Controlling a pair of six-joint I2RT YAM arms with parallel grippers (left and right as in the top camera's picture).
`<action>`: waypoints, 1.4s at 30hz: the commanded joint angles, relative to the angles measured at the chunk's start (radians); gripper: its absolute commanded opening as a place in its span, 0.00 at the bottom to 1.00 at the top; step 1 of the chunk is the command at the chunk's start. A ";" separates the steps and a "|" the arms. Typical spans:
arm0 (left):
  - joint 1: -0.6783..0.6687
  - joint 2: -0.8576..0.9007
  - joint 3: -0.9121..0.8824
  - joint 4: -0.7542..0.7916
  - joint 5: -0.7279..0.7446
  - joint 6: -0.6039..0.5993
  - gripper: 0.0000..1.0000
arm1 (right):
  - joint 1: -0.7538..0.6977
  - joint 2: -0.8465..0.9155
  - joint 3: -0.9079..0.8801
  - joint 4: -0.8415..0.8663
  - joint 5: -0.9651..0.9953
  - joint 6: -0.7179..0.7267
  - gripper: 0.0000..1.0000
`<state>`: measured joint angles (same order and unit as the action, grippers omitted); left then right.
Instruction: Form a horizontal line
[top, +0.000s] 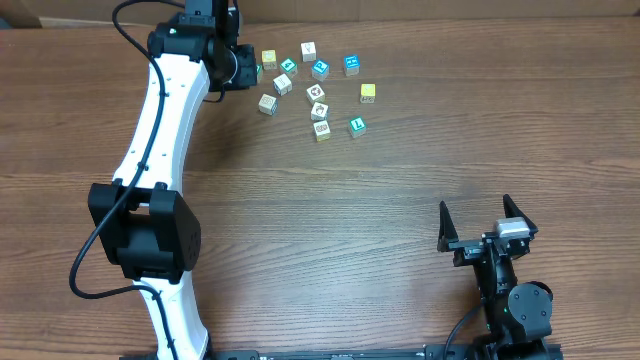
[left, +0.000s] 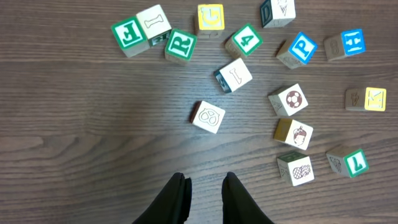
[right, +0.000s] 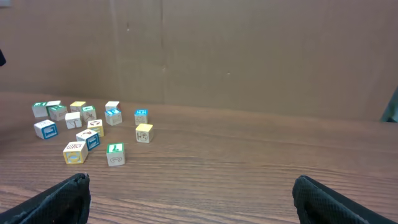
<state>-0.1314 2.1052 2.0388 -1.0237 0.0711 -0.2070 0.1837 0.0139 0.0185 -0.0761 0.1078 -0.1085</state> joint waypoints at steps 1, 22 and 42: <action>-0.008 0.001 -0.006 0.004 0.007 -0.004 0.14 | -0.003 -0.011 -0.010 0.003 -0.004 -0.005 1.00; -0.026 0.001 -0.007 -0.012 0.007 -0.011 0.12 | -0.003 -0.011 -0.010 0.003 -0.004 -0.005 1.00; -0.047 0.000 -0.007 -0.015 0.007 -0.011 0.12 | -0.003 -0.011 -0.010 0.003 -0.004 -0.005 1.00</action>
<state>-0.1707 2.1052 2.0377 -1.0325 0.0708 -0.2077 0.1837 0.0139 0.0185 -0.0765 0.1081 -0.1089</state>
